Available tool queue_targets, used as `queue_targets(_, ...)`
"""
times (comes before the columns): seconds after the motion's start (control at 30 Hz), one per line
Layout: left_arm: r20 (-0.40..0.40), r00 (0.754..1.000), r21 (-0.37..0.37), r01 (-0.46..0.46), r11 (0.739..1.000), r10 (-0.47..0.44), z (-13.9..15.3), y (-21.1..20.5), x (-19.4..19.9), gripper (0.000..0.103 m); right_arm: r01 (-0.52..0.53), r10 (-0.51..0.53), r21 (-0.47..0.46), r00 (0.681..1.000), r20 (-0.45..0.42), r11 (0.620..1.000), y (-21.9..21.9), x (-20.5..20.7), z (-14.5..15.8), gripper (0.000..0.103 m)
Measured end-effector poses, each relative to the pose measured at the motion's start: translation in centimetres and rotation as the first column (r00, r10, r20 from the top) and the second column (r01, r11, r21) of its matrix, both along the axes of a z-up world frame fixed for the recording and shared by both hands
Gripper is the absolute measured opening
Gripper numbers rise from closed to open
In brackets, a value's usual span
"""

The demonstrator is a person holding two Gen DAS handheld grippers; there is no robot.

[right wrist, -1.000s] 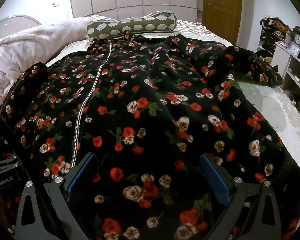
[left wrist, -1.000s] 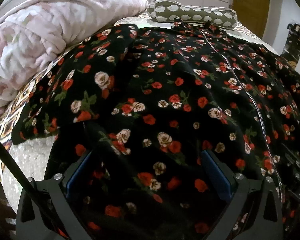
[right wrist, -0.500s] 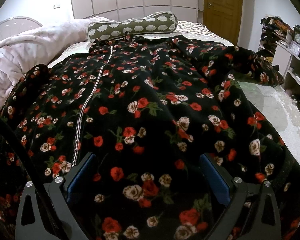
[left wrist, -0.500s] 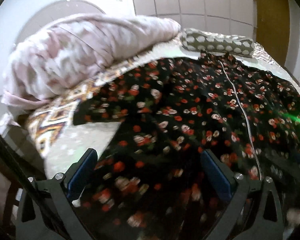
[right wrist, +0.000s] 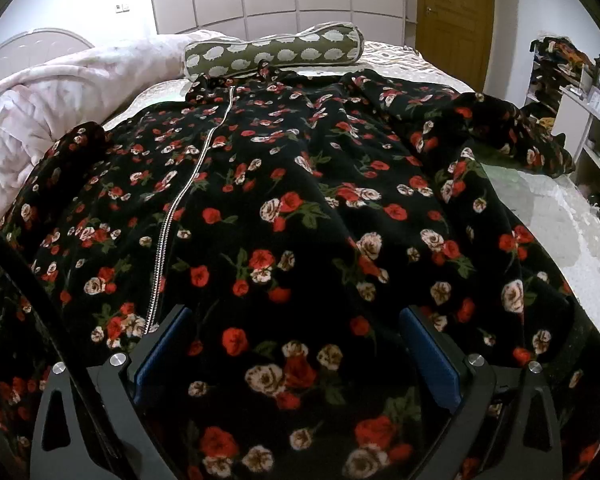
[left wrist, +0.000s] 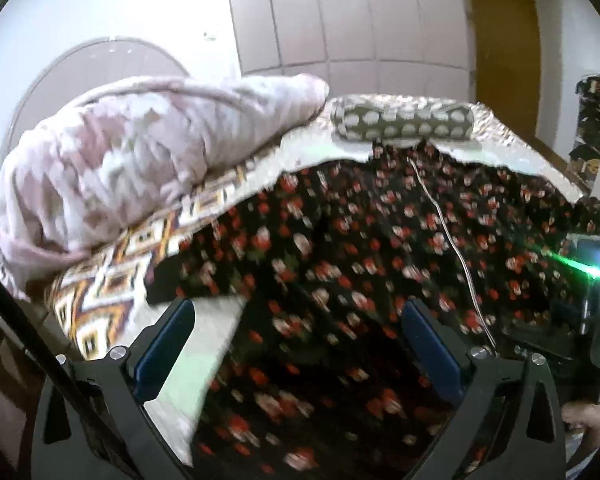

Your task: Fold large clothes

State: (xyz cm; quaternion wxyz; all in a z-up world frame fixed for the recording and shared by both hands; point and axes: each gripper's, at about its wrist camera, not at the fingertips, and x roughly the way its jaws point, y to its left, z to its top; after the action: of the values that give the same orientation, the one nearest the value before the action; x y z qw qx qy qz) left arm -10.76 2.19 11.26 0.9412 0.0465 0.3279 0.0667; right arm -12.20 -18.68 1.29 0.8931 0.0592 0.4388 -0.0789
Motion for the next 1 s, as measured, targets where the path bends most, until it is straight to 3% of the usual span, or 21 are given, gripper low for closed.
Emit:
queue_targets(0.2,0.019,0.998,-0.014,-0.053,0.998,0.053,0.4,7.6,3.0,0.103,0.011,-0.011,-0.009,1.0,0.011,1.0,0.2,-0.1,0.0,0.103)
queue_targets(0.37,-0.107,0.979,-0.129,-0.189,0.973,0.176,-2.8,17.7,6.8,0.103,0.014,-0.014,-0.019,1.0,0.009,1.0,0.4,0.0,0.0,0.103)
queue_targets(0.5,-0.215,0.946,-0.283,-0.299,0.911,0.244,-6.6,24.4,8.3,0.103,0.015,-0.015,-0.015,1.0,0.013,1.0,0.4,0.1,-0.1,0.103)
queue_targets(0.53,-0.241,0.937,-0.341,-0.326,0.882,0.254,-7.8,26.0,8.6,0.103,0.016,-0.015,-0.017,1.0,0.013,1.0,0.4,0.1,-0.1,0.103)
queue_targets(0.63,-0.267,0.94,-0.48,-0.322,0.816,0.213,-9.4,28.2,10.3,0.103,0.016,-0.015,-0.016,1.0,0.013,1.0,0.3,0.1,-0.1,0.103)
queue_targets(0.7,-0.258,0.951,-0.538,-0.288,0.792,0.17,-9.9,28.2,11.5,0.1,0.015,-0.015,-0.016,1.0,0.013,1.0,0.3,0.0,-0.1,0.103)
queue_targets(0.73,-0.246,0.959,-0.55,-0.26,0.794,0.143,-9.9,27.8,12.1,0.097,0.015,-0.014,-0.016,1.0,0.013,1.0,0.3,0.0,-0.1,0.103)
queue_targets(0.77,-0.24,0.965,-0.553,-0.226,0.802,0.106,-9.9,27.2,12.7,0.078,0.015,-0.015,-0.017,1.0,0.012,1.0,0.3,0.1,-0.1,0.103)
queue_targets(0.8,-0.253,0.965,-0.544,-0.197,0.816,0.064,-9.9,26.5,13.5,0.038,0.015,-0.015,-0.017,1.0,0.012,1.0,0.3,0.1,-0.1,0.103)
queue_targets(0.83,-0.283,0.957,-0.5,-0.202,0.842,0.062,-9.8,24.9,14.3,0.022,0.015,-0.015,-0.017,1.0,0.012,1.0,0.2,0.0,-0.1,0.103)
queue_targets(0.87,-0.306,0.949,-0.432,-0.212,0.877,0.079,-9.6,24.4,15.4,0.013,0.015,-0.015,-0.018,1.0,0.011,1.0,0.2,0.1,-0.1,0.103)
queue_targets(0.9,-0.301,0.95,-0.402,-0.204,0.893,0.082,-9.2,24.4,16.0,0.008,0.016,-0.016,-0.018,1.0,0.011,1.0,0.1,0.1,-0.1,0.103)
queue_targets(1.0,-0.255,0.948,-0.252,-0.256,0.933,0.191,-6.2,26.5,17.8,0.006,0.016,-0.016,-0.018,1.0,0.012,1.0,0.1,0.1,-0.2,0.103)
